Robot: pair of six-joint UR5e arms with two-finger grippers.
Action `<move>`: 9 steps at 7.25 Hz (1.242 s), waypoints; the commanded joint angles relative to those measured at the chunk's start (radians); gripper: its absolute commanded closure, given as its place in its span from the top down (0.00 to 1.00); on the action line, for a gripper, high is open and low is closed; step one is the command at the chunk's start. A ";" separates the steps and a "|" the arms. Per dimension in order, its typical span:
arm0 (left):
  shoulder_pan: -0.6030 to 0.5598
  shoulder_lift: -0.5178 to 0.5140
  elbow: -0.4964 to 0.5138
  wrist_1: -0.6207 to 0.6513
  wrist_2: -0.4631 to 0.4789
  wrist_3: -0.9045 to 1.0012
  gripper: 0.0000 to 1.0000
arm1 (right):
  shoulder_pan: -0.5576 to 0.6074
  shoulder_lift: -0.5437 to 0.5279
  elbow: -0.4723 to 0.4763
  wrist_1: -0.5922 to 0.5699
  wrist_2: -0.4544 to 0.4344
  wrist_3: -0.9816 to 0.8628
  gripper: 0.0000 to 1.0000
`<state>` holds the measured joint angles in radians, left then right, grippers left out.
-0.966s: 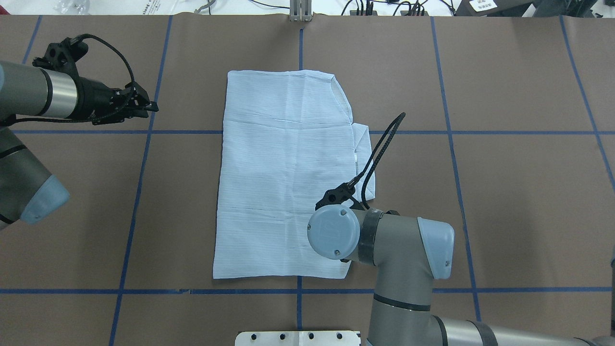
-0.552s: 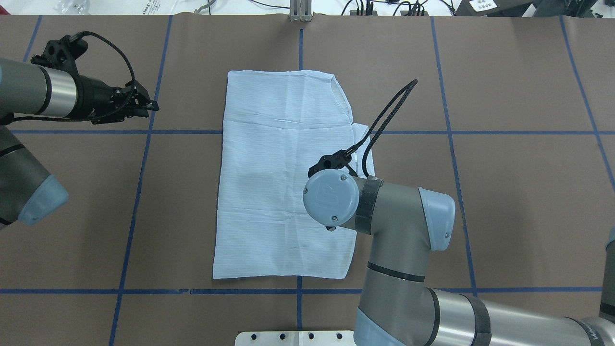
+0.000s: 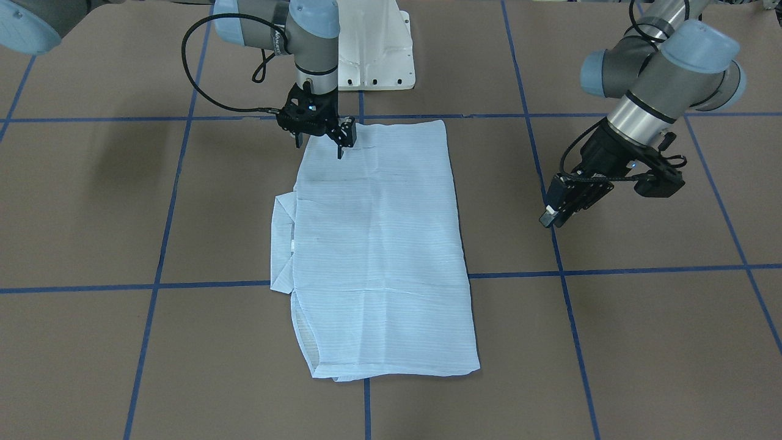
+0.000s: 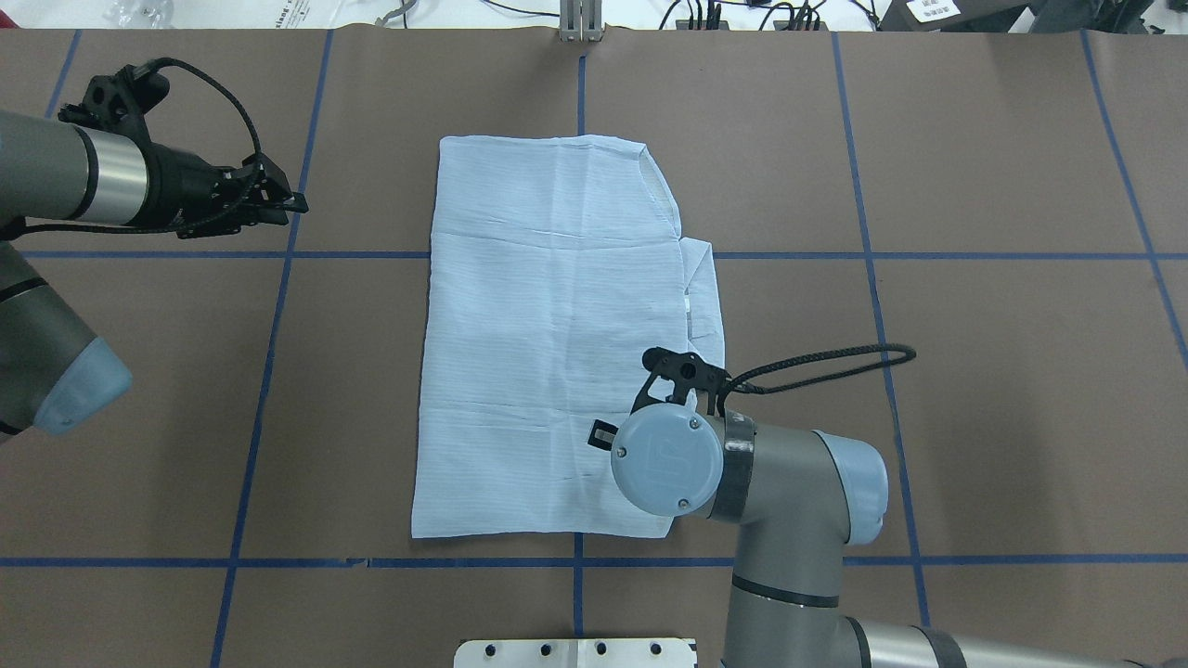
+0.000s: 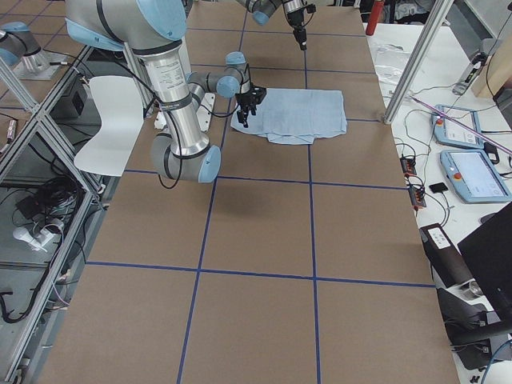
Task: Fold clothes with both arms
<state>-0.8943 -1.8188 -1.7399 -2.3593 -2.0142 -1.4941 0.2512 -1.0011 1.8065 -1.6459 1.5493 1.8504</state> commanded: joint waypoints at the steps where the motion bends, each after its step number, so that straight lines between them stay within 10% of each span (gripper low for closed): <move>1: 0.000 0.001 -0.003 0.000 0.000 0.000 0.38 | -0.036 -0.010 0.005 0.023 -0.005 0.402 1.00; 9: -0.002 0.016 -0.020 0.000 0.005 -0.005 0.38 | -0.061 -0.001 -0.010 0.064 -0.035 0.641 0.99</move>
<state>-0.8959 -1.8029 -1.7570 -2.3593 -2.0096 -1.4983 0.1843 -1.0023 1.7974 -1.6026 1.5187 2.4774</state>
